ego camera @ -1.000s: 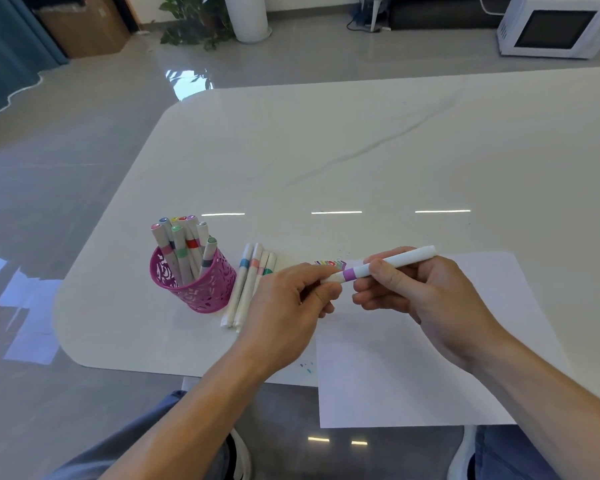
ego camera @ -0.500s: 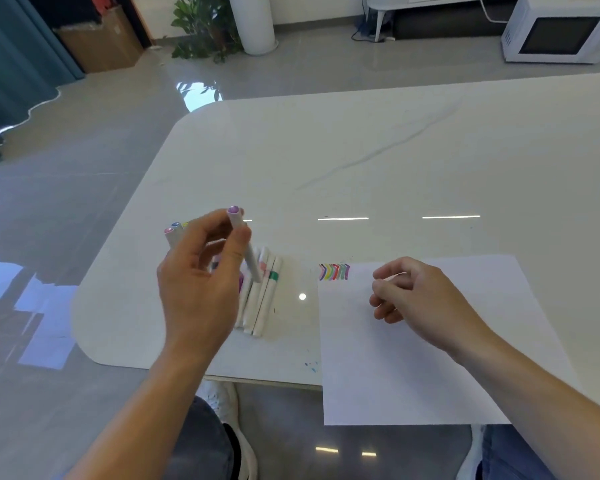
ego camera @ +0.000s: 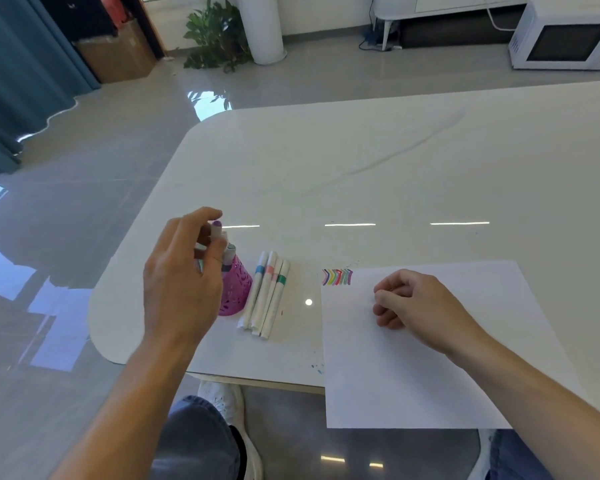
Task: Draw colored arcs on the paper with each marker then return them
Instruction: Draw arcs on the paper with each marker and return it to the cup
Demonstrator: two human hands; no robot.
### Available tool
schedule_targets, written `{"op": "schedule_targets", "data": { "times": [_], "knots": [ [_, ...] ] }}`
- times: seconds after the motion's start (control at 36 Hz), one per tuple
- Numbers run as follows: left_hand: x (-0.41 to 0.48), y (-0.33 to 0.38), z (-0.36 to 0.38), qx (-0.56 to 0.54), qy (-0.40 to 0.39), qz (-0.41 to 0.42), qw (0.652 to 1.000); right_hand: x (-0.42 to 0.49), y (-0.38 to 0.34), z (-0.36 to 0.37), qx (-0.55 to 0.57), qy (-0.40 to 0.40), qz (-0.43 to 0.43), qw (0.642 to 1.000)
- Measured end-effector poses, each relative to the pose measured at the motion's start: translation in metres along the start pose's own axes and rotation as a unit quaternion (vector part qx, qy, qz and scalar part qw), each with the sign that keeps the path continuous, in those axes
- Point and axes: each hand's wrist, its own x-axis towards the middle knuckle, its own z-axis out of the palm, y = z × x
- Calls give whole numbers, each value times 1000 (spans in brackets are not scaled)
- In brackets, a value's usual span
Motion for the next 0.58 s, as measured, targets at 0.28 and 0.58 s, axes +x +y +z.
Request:
{"op": "schedule_targets", "data": {
  "times": [0.28,0.58],
  "knots": [
    [-2,-8,5,63,-32,-61,996,0,-3,2,16,-16,-3,1000],
    [-7,-2,7,56,-23,-47,997,0,-4,2,11,-21,-7,1000]
  ]
}}
